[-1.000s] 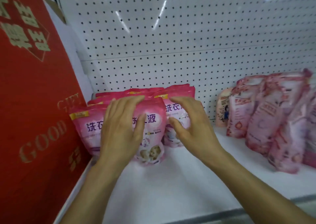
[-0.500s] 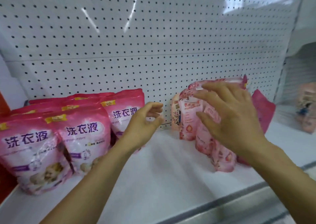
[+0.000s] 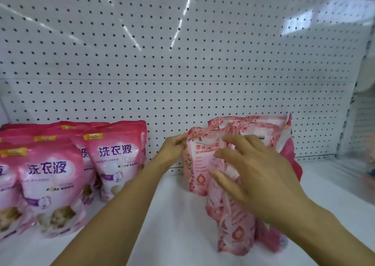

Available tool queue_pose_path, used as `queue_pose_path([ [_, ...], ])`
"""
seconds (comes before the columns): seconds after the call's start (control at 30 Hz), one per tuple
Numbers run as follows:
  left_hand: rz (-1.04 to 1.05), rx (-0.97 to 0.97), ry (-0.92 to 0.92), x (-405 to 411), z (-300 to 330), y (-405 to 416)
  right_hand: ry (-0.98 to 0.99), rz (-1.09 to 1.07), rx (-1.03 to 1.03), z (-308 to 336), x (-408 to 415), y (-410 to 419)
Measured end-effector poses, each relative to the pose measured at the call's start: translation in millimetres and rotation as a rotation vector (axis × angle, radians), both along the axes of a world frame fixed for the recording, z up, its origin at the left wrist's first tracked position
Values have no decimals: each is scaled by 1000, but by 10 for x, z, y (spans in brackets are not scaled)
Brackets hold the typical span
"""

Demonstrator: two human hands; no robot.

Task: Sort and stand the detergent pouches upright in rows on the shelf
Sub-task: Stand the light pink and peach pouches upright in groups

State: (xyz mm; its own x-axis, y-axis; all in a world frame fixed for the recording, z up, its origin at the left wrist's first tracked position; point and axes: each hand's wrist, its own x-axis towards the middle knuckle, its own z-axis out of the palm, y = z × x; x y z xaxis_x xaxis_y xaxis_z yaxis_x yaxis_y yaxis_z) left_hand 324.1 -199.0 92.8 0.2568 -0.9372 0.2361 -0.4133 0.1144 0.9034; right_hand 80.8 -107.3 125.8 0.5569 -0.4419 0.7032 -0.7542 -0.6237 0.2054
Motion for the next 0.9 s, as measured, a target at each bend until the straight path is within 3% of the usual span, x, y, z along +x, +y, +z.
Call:
queue_pose_path([
  [0.17, 136, -63, 15, -58, -44, 347, -38, 60, -14, -25, 7, -4],
  [0.37, 233, -160, 247, -50, -87, 1079, -194, 198, 145, -114, 25, 105],
  [0.57, 344, -286, 371, -107, -114, 1797, -409, 440, -64, -317, 114, 438],
  [0.63, 332, -317, 409, -150, -92, 1979, -464, 565, -26, -397, 143, 611],
  [0.7, 289, -348, 446, -213, -61, 2148, -545, 641, 164, -469, 146, 804],
  [0.83, 151, -411, 525, -441, -41, 2428, -742, 574, 825, -510, 116, 1117],
  [0.9, 78, -419, 551, -612, -92, 2512, -812, 603, 1032, -542, 44, 1174],
])
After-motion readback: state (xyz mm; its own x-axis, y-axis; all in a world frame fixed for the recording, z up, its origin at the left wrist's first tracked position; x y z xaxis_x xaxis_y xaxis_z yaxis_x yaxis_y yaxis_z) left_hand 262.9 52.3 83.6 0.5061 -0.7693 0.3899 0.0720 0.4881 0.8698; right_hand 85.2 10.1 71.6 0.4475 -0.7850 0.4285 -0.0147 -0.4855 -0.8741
